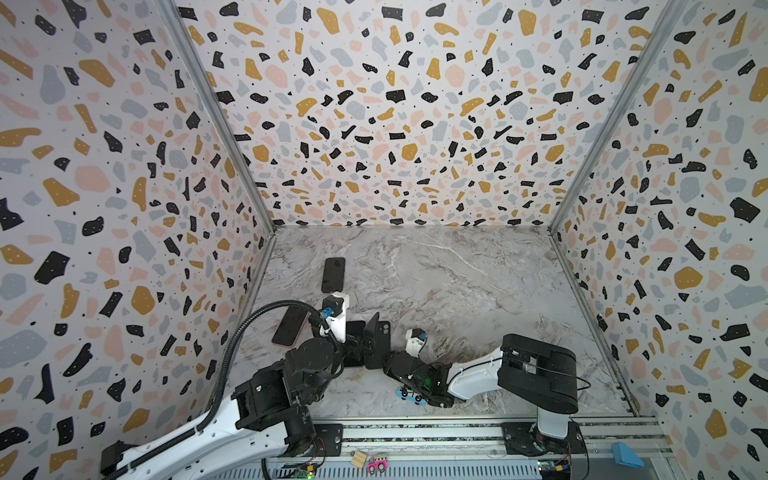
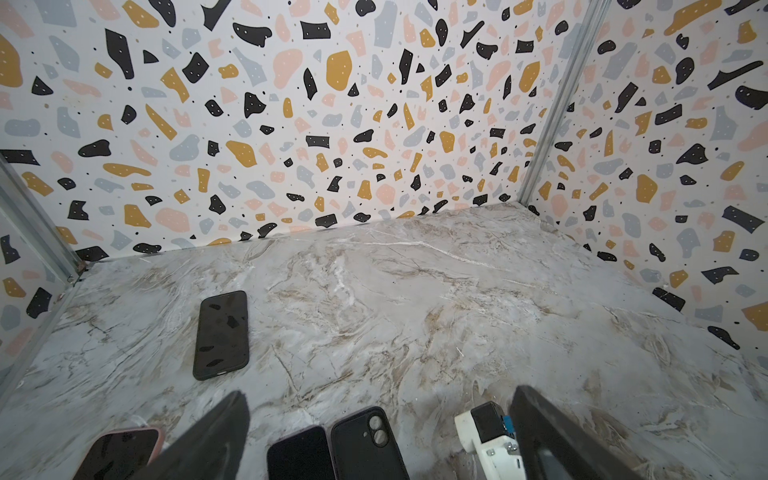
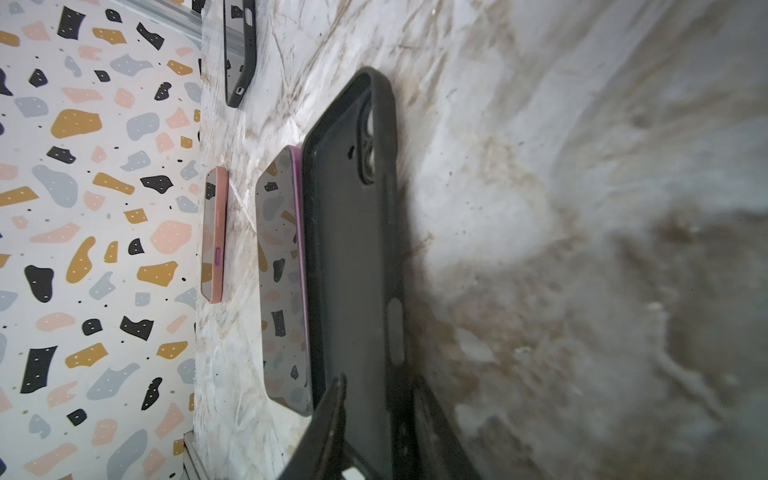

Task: Take the phone out of the phone case

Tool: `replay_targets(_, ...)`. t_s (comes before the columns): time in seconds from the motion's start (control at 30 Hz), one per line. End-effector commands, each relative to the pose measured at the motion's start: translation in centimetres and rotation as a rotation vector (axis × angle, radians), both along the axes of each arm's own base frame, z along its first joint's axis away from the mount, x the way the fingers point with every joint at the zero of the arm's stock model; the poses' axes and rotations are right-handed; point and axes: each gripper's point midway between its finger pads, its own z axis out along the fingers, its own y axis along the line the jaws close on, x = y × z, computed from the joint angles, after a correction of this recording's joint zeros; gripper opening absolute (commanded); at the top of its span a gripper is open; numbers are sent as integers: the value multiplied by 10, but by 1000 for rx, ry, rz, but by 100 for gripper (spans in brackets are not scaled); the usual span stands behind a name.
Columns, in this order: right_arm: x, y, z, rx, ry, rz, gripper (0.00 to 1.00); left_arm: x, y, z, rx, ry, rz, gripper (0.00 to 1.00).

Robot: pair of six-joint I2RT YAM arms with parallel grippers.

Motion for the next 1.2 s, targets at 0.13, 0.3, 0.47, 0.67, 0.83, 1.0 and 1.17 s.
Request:
replay_targets(0.13,4,-8,12,-50,-53,16,58,1,3,4,-32,-8,19,100)
replay_targets(0.3,8,-15,25,-73,-92,29,87,3,3,4,-36,-1,28,100)
replay_targets(0.47,10,-23,30,-87,-102,81,89,6,0,7,-67,55,56,100)
replay_targets(0.67,9,-36,52,-100,-165,117,89,17,17,9,-36,89,219,100)
replay_targets(0.83,9,-56,81,-148,-256,115,92,35,22,2,57,140,286,100)
replay_targets(1.0,7,-83,109,-171,-375,117,96,66,33,-21,164,242,319,100)
replay_targets(1.17,-10,-94,154,-198,-618,244,99,92,41,-35,228,289,298,100)
